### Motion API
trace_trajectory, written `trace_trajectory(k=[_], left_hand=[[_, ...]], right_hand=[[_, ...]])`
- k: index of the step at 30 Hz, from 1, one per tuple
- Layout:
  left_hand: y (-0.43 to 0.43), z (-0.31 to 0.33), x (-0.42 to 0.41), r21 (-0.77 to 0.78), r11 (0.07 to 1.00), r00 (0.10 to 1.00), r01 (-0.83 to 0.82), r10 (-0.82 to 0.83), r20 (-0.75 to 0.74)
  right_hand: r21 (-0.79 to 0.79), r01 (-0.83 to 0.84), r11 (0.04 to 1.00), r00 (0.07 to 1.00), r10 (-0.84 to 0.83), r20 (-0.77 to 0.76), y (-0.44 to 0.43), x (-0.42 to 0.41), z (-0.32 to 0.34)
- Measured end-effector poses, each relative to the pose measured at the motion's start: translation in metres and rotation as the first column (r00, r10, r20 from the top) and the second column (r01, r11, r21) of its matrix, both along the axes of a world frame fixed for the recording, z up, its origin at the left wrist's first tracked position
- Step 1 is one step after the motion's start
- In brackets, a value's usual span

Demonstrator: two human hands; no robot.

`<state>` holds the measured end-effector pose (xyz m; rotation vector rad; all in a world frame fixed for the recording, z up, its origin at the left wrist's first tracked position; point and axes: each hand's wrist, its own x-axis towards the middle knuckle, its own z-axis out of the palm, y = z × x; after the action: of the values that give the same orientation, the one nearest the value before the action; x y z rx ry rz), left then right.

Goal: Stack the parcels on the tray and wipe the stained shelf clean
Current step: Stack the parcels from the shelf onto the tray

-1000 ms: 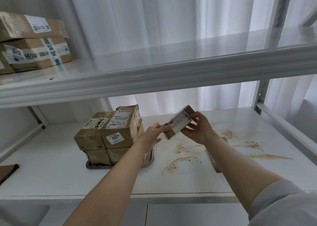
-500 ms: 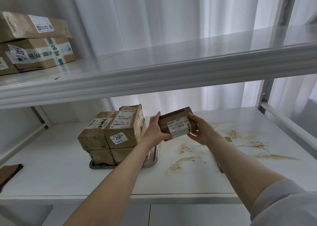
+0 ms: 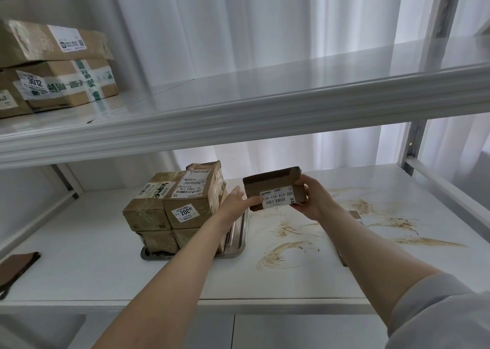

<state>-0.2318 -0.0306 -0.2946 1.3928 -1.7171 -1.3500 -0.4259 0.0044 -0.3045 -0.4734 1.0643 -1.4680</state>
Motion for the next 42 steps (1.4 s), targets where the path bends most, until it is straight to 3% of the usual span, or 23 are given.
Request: trace_trajectory(k=[6,13,20,26,33,38,42], left_hand=[[0.002,0.007,-0.003,0.089,0.996,0.997,0.0,0.007,-0.079],[0.0,0.011,-0.01,-0.062,0.997,0.992,-0.044,0.036,-0.125],[0.0,0.025,-0.012,-0.192,0.978,0.986,-0.079,0.047,-0.162],[0.0,0.045,-0.008,-0.197,0.98,0.993,0.022,-0.044,-0.108],[-0.006,0.074,0.007,-0.196,0.98,0.99,0.029,-0.055,-0.129],[-0.009,0.087,0.025,-0.229,0.969,0.973,-0.091,0.037,-0.228],[-0.017,0.089,0.047,-0.171,0.94,0.929,-0.296,0.241,-0.28]], right_hand=[[-0.034,-0.06,0.998,0.996,0.062,0.058,0.002,-0.001,0.003],[0.008,0.0,1.0,0.998,0.0,0.059,0.0,-0.005,-0.001],[0.03,-0.103,0.994,0.993,0.104,-0.05,-0.007,-0.008,-0.002],[0.048,-0.155,0.987,0.985,0.158,-0.063,-0.004,-0.006,0.007],[0.042,-0.294,0.955,0.953,0.296,-0.06,-0.002,0.003,0.018],[0.021,-0.277,0.961,0.96,0.277,-0.044,-0.009,0.03,0.032],[0.052,-0.233,0.971,0.971,0.235,-0.034,-0.015,0.054,0.047]])
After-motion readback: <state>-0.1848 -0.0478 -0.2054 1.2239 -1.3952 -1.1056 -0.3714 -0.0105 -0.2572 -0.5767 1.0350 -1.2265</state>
